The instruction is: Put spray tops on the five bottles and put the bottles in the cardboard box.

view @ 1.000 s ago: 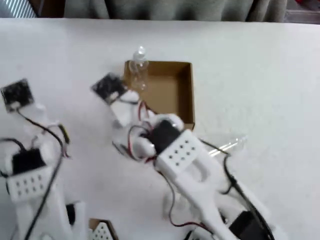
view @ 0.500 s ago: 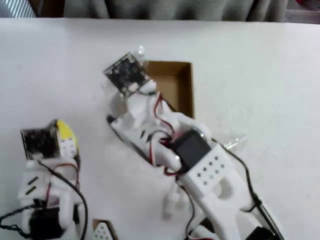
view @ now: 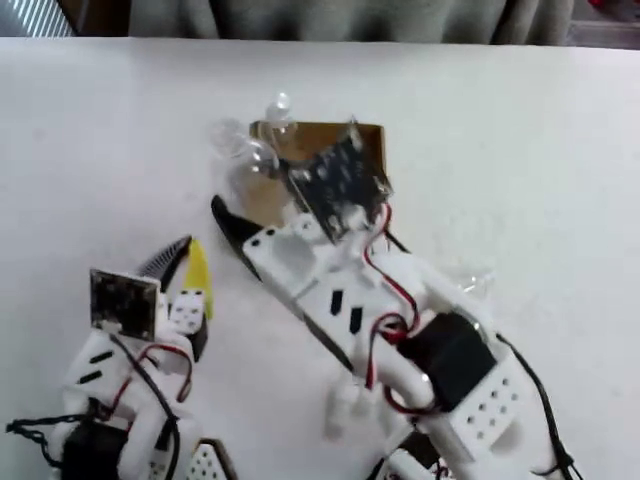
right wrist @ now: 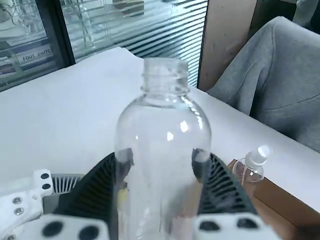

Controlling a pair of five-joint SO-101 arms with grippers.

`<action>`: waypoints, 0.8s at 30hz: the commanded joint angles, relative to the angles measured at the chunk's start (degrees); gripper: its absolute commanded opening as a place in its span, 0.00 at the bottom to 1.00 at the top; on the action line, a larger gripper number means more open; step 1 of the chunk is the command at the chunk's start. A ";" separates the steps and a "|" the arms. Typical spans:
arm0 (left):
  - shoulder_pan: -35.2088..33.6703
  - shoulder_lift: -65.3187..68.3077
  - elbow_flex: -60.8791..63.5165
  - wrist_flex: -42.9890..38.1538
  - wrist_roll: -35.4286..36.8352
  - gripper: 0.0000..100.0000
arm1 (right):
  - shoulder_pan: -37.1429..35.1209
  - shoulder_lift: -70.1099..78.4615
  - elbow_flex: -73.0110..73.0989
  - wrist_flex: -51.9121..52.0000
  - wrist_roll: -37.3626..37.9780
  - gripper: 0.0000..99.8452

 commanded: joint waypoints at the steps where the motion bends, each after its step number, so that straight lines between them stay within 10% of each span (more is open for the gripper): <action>1: 1.36 -0.22 -4.84 1.32 1.23 0.10 | 0.75 -6.29 5.98 -6.90 -0.97 0.02; 14: -26.86 0.13 0.09 -1.23 -3.96 0.02 | -0.57 -0.40 26.73 -14.64 -8.70 0.02; 24: -35.38 13.67 -2.46 -6.24 -0.35 0.02 | -4.53 26.33 26.55 -25.19 -21.54 0.02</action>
